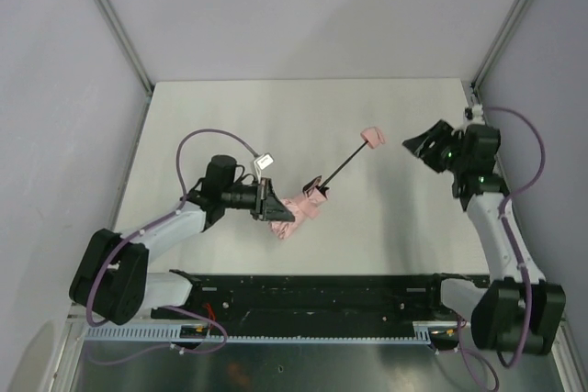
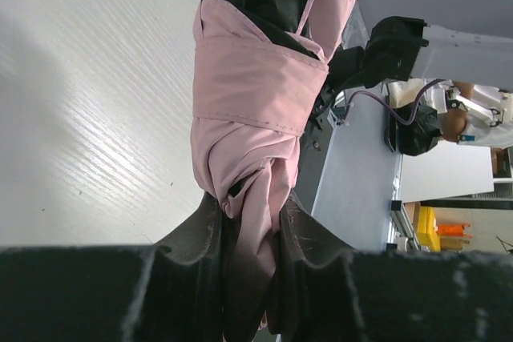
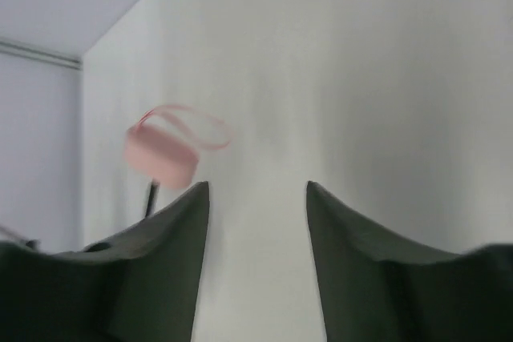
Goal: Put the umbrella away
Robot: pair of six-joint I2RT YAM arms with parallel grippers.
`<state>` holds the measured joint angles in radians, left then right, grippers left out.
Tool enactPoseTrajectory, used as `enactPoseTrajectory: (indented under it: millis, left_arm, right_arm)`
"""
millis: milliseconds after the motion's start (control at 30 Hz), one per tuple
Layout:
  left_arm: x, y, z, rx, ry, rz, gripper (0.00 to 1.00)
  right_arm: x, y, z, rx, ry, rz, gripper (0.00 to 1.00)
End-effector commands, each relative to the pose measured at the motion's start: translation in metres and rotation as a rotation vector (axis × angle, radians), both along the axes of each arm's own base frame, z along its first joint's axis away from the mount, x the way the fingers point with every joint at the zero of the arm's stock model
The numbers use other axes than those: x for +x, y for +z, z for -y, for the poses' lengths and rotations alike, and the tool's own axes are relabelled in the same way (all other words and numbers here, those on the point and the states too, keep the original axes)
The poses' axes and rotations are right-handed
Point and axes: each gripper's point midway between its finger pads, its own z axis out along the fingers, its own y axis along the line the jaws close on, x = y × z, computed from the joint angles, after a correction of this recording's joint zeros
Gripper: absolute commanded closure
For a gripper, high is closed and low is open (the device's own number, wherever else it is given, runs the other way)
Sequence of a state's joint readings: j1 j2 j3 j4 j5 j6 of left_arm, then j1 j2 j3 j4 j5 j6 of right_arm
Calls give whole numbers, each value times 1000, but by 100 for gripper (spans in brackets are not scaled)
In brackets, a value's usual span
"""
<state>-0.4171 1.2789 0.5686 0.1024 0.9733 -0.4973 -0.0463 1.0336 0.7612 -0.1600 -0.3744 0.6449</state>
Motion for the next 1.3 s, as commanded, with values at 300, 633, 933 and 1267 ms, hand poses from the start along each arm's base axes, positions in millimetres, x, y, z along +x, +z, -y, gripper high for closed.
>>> enactPoseTrajectory:
  millis: [300,633,933,1267]
  left_arm:
    - [-37,40,-7,-86,-111,139,100]
    - [-45,40,-9,-88,-136,121,100]
    - [-50,42,-7,-100,-180,116,100]
    - [-38,53,-4,-88,-133,154,100]
  right_arm:
    - [44,0,9,-739,369,222,100]
    - [55,19,-15,-862,598,398,100]
    - [-3,4,-132,-920,988,480,100]
    - [-127,-38,-247,-685,1301,401,100]
